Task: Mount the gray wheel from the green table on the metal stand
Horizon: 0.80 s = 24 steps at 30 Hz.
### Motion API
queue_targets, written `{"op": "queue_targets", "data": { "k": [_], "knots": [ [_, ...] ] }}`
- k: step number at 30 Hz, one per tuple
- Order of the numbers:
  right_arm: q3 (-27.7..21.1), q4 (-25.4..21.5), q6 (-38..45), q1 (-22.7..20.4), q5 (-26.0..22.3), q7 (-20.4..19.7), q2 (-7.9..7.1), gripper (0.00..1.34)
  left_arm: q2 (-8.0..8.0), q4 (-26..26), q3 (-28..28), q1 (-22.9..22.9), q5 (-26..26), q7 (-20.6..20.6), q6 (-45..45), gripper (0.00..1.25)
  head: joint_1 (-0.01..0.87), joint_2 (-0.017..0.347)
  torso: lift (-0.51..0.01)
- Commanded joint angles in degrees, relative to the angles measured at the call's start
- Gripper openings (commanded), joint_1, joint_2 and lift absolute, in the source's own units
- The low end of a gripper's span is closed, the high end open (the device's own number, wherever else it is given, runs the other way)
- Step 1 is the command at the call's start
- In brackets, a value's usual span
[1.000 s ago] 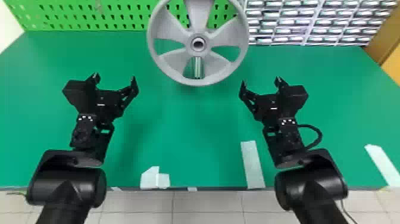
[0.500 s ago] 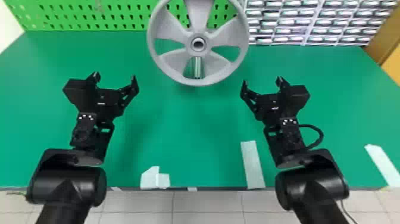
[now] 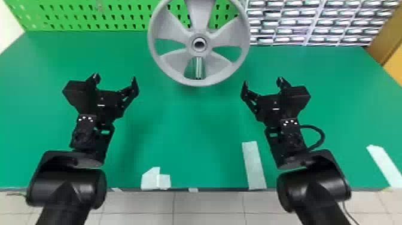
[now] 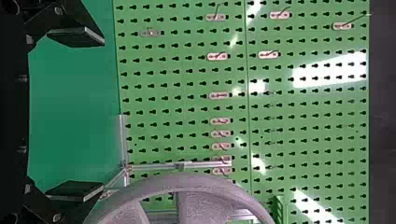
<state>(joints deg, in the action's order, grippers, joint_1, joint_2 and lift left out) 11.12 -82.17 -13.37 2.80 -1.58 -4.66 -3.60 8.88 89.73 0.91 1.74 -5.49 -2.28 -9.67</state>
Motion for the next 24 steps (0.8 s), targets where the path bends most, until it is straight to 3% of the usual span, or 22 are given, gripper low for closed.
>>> {"op": "queue_targets", "data": {
  "k": [1,24],
  "knots": [
    [-0.23,0.00,0.01,-0.08,0.09,0.00,0.00,1.10,0.00,0.01,-0.03,-0.16,0.04,0.00,0.00,1.06,0.867,0.052,-0.100],
    [-0.40,0.08,0.01,0.01,0.17,0.00,0.35,1.10,0.00,0.01,-0.20,-0.07,0.04,0.00,0.00,1.06,0.867,0.052,-0.100]
  ]
}}
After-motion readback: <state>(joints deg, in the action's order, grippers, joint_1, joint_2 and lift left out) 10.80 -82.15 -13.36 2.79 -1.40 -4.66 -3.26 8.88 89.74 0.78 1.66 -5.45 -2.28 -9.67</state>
